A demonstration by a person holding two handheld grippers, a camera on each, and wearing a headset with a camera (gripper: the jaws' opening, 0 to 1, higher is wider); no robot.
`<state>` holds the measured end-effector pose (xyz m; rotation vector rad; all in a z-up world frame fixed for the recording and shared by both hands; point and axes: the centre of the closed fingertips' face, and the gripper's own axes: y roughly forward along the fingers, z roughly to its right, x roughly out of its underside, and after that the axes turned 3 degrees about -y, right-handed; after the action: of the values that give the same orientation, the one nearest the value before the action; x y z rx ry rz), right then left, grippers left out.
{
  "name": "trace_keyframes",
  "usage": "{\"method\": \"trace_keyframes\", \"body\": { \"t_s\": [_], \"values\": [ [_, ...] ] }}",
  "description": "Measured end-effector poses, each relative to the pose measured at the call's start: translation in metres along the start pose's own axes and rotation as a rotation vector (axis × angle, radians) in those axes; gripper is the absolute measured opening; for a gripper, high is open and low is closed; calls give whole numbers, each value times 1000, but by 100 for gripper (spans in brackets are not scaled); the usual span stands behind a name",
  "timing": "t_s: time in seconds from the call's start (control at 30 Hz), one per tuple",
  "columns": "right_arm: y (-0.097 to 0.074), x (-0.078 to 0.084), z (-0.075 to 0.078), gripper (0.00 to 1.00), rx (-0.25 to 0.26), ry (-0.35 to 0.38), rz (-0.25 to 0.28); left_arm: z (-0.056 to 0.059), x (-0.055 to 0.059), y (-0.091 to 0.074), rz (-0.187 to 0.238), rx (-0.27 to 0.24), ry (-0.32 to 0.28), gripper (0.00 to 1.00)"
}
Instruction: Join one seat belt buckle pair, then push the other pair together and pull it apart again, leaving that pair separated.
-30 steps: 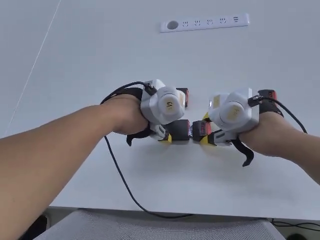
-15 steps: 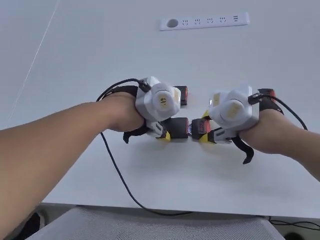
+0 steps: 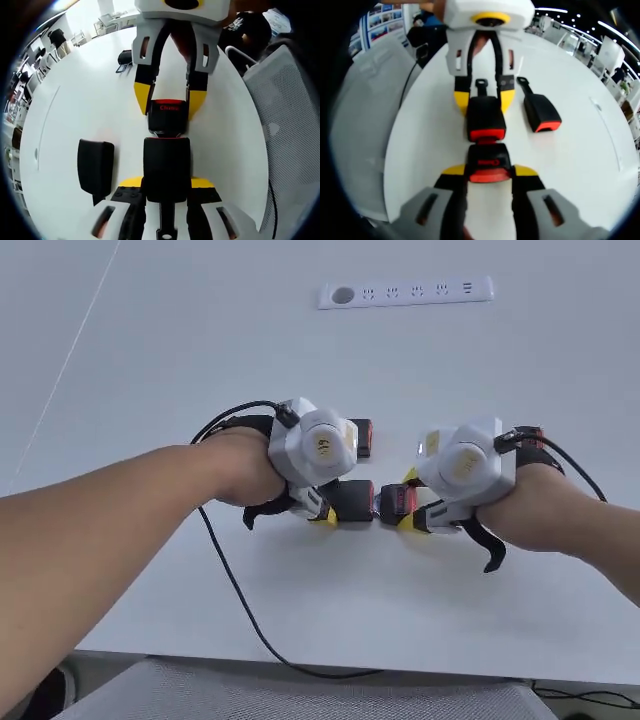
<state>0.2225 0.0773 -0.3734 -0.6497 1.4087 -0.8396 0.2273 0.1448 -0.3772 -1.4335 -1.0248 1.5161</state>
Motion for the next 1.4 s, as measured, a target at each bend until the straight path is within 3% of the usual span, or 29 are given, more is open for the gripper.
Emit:
{"method": "trace_keyframes", "body": {
  "t_s": [0.53,0.73,0.83,1.03,1.23,1.4],
  "values": [
    [1,-3,-1,34,-1,-2,8,2,0,-1,1,-7,-7,32],
    [1,-3,-1,35,-7,4,15,3,-1,-1,-21,-14,-13,33],
    [-1,-4,-2,35,-22,43,25,2,0,-1,-17,-14,-17,34],
    [-1,-5,-1,35,-8,20,22,1,0,-2,-3,-16,-13,35],
    [-12,-12,1,35,-8,38,54,-1,5,-7,-8,-45,-30,39],
    [-17,-16,4,35,-3,29,55,1,-2,-19,25,-51,-54,39]
  ]
}}
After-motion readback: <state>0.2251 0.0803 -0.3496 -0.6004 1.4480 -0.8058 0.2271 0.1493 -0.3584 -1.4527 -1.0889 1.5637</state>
